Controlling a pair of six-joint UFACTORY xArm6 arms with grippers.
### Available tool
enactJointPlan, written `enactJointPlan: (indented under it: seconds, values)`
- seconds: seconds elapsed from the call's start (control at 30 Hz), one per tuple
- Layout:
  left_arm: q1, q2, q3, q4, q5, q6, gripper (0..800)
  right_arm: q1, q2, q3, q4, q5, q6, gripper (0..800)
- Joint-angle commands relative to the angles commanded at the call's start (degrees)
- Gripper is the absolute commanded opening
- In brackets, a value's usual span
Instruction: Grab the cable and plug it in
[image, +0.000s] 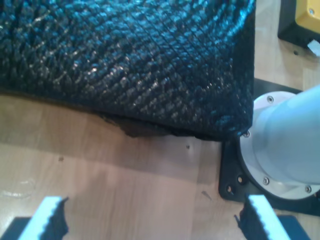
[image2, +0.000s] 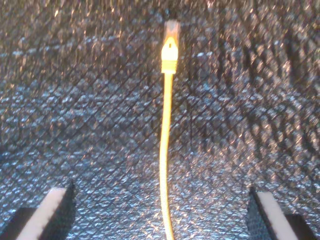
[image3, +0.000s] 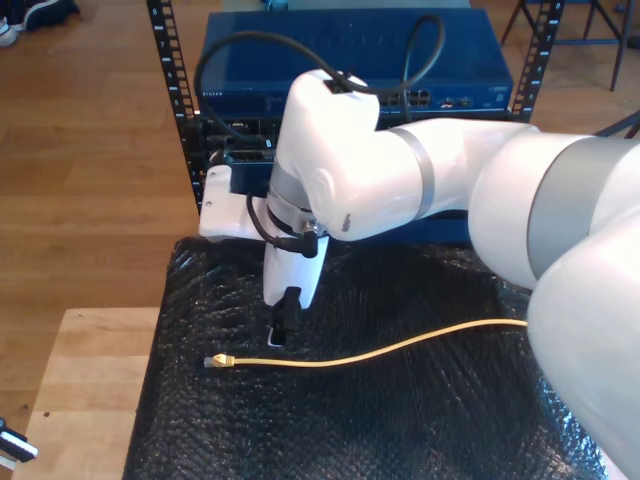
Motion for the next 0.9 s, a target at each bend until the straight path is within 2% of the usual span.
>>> enactJointPlan:
  seconds: [0.4, 0.63, 0.9]
  values:
    - [0.0, 0.5, 0.4, -0.1, -0.4, -0.4, 800, 3.7, 7.2, -5.2, -4.2, 0.0, 5.1, 797]
    - [0.0, 0.6, 0.4, -0.4, -0.4, -0.4, 800, 5.8, 8.9, -5.4, -10.9, -0.1, 11.5, 796]
    - [0.0, 0.5, 0.4, -0.7, -0.4, -0.3, 800, 7.3, 10.5, -5.5, -11.1, -1.1, 12.0, 792]
